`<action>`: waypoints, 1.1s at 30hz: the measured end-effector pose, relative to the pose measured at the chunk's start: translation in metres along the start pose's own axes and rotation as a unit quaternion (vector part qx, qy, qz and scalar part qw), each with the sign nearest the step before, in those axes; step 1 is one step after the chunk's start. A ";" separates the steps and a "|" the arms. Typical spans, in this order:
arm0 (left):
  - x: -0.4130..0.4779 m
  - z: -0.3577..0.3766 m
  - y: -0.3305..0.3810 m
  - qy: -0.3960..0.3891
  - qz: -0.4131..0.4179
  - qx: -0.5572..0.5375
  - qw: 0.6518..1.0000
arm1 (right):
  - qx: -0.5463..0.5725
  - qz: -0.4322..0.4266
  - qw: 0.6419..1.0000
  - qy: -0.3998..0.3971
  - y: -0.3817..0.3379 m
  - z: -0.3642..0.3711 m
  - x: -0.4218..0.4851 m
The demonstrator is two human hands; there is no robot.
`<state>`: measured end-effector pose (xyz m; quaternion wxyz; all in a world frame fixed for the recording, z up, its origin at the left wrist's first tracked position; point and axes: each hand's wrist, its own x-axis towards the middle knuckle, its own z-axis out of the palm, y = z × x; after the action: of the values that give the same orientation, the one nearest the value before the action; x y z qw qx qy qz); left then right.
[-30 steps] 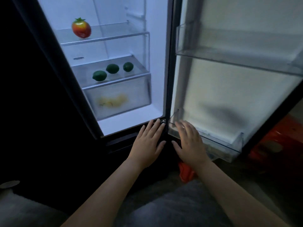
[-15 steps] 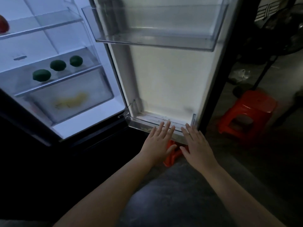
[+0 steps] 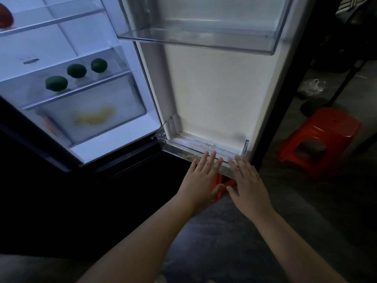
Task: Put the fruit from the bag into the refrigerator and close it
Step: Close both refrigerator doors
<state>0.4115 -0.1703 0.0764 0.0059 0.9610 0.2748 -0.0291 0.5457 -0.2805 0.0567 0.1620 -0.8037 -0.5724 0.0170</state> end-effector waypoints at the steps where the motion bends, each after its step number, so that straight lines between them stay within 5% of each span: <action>1: -0.003 0.000 -0.002 0.004 0.003 0.001 1.000 | 0.000 0.000 1.000 -0.001 -0.003 0.000 -0.002; 33: -0.151 -0.005 -0.156 -0.009 0.081 -0.044 0.996 | -0.036 0.121 0.992 -0.031 -0.263 0.038 -0.060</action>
<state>0.2019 -0.1177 0.0909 0.0532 0.9787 0.1966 -0.0247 0.2766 -0.2498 0.0848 0.1119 -0.8713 -0.4761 0.0409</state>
